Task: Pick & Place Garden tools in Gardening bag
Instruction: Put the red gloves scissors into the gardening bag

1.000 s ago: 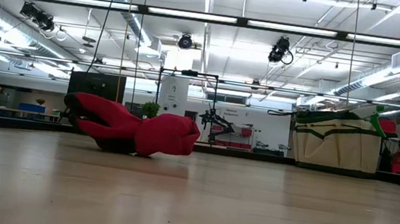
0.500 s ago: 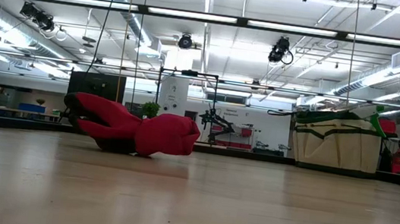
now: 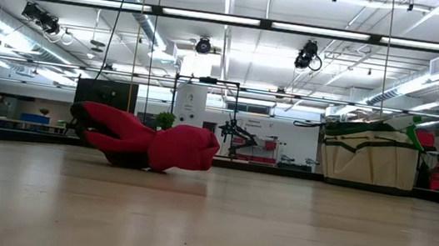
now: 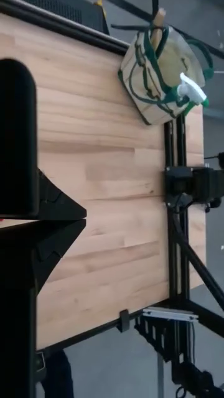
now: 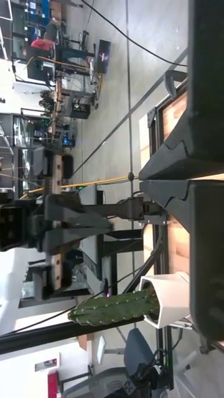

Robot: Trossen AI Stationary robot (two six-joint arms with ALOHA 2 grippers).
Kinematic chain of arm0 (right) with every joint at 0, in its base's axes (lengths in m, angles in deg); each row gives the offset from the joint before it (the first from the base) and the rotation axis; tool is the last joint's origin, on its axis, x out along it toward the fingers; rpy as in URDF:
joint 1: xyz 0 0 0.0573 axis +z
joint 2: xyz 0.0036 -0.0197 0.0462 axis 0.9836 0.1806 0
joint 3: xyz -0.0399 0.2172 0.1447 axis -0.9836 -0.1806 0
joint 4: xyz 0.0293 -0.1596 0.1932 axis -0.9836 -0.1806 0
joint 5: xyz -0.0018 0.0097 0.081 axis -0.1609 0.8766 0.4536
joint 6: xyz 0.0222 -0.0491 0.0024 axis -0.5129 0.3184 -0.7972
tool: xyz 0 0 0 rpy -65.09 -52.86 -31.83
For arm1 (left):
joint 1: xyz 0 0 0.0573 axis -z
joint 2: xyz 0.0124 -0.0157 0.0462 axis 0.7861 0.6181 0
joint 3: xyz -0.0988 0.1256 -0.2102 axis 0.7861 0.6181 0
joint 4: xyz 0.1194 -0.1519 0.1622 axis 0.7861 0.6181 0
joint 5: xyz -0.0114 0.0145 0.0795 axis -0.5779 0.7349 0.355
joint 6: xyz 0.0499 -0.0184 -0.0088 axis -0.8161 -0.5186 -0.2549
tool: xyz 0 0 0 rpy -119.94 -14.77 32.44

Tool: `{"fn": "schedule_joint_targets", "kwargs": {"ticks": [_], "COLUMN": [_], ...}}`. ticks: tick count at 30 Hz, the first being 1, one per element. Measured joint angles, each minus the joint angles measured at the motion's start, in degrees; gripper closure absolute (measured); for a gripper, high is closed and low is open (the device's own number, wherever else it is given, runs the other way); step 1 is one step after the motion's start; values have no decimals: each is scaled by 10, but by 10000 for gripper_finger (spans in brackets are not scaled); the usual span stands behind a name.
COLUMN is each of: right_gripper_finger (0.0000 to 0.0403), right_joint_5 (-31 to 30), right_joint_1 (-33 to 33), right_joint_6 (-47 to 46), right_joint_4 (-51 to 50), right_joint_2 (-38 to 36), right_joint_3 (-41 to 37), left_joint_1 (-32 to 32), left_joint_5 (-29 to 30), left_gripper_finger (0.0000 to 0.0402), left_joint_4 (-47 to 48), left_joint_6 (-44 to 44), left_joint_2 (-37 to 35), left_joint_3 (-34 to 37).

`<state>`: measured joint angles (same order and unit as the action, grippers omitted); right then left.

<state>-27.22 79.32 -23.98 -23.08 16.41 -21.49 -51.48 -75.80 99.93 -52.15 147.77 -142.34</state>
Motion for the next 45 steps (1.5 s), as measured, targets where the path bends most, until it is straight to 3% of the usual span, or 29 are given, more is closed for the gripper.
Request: {"fn": "schedule_joint_targets", "kwargs": {"ticks": [22, 31, 45], "right_gripper_finger": [403, 403, 403], "right_joint_5": [0, 0, 0], "right_joint_1": [0, 0, 0], "right_joint_6": [2, 3, 3], "right_joint_4": [-1, -1, -13], "right_joint_2": [0, 0, 0], "right_joint_3": [0, 0, 0], "left_joint_1": [-2, -9, -22], "left_joint_5": [21, -2, -1], "left_gripper_finger": [401, 401, 401], "left_joint_4": [37, 3, -120], "left_joint_6": [-34, -27, 5], "left_joint_2": [22, 8, -124], "left_joint_3": [1, 49, 267]}}
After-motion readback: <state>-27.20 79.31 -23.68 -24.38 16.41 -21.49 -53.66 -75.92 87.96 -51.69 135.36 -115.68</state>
